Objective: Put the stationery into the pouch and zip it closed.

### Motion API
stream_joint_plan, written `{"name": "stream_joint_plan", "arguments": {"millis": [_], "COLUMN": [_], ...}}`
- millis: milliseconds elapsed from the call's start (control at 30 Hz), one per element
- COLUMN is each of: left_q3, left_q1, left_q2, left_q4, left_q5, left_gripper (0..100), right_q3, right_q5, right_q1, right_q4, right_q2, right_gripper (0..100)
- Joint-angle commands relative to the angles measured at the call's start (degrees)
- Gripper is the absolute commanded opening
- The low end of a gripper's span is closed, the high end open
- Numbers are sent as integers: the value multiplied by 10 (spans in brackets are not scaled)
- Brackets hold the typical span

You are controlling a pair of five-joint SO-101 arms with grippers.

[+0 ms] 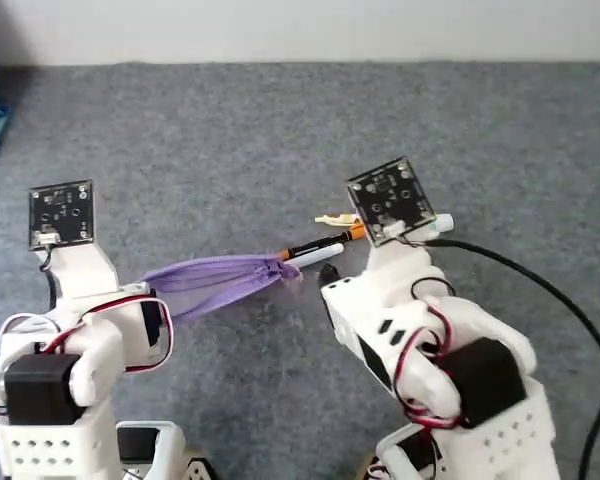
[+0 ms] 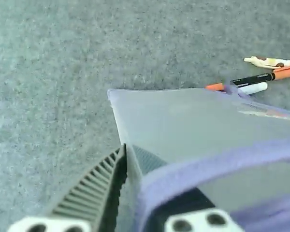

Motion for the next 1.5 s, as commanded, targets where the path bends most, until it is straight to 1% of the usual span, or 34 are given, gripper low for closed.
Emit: {"name": "stream_joint_plan", "arguments": {"millis": [0,67,133,300,400,433,633,733,800,967,1067,1200,1467], "left_q3": [-2,-2,-2,-2,-2,-2,-2,-2,-2,-2,-2,-2,-2], "left_q1": [-1,-1,-1,-1,-1,-1,-1,-1,-1,-1,-1,-1,-1], "left_q2": [-4,-4,-4,-4,-4,-4,-4,-4,-4,-4,-4,-4,-4], "left_q4": [5,6,6,6,6,6,6,5,5,5,4,2,2], "left_q5": [24,31,39,62,67,67,66,66,66,66,66,66,66], "left_gripper": [12,12,12,12,12,12,12,12,12,12,12,12,12], "right_q3": [-51,-40,-17,5,-13,-26,-128,-174,-200,-256,-295,-309,-309], "right_q5": [-7,-7,-8,-9,-13,-26,-163,-227,-246,-265,-281,-316,-328], "right_q1": [6,16,45,142,175,183,210,230,250,295,300,282,280], "right_q4": [27,28,24,24,23,23,22,1,-14,-48,-48,-47,-82], "right_q2": [-2,-1,9,108,182,207,359,436,484,589,642,685,756], "right_gripper": [255,218,195,188,188,188,190,190,190,190,190,190,191]}}
